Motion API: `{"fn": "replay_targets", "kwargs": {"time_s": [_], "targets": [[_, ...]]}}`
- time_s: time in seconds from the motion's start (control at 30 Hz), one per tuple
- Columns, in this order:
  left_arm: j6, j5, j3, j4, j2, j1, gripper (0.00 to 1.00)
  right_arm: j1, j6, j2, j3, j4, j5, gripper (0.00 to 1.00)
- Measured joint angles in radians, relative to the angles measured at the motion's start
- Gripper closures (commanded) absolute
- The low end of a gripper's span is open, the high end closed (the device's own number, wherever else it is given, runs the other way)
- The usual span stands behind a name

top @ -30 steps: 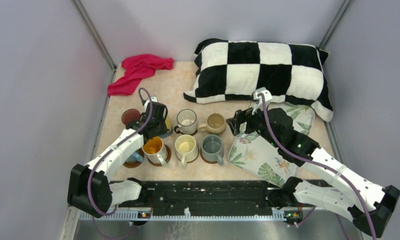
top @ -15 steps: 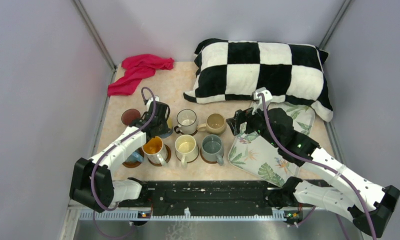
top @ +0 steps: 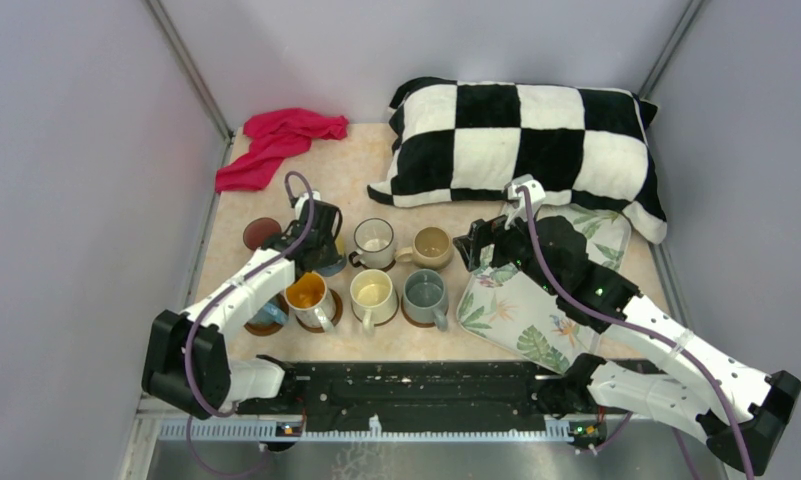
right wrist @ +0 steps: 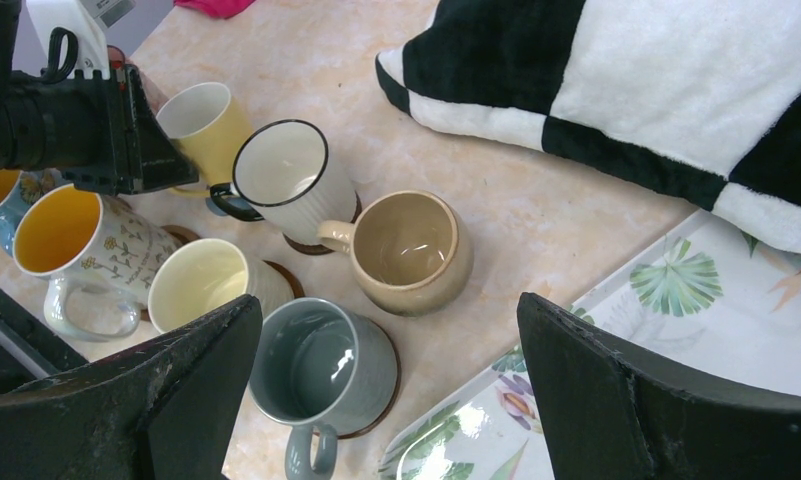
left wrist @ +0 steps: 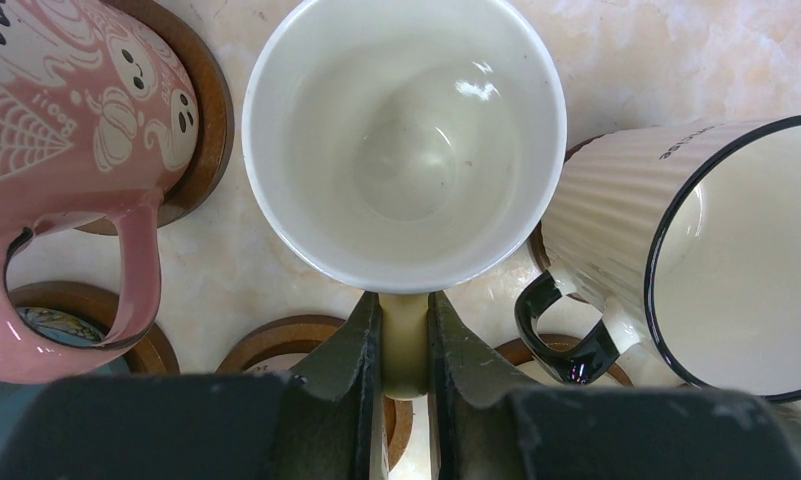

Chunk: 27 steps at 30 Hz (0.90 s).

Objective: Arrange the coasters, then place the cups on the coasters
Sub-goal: Place the cup on the coaster.

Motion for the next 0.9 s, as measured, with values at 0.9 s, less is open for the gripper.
{"fn": "replay_targets", "kwargs": {"time_s": [0.9], "targets": [[-0.009, -0.018, 0.050, -0.085, 0.026, -0.001, 0.70, 0.000, 0.000, 0.000, 0.000, 0.000, 0.001, 0.01]]}}
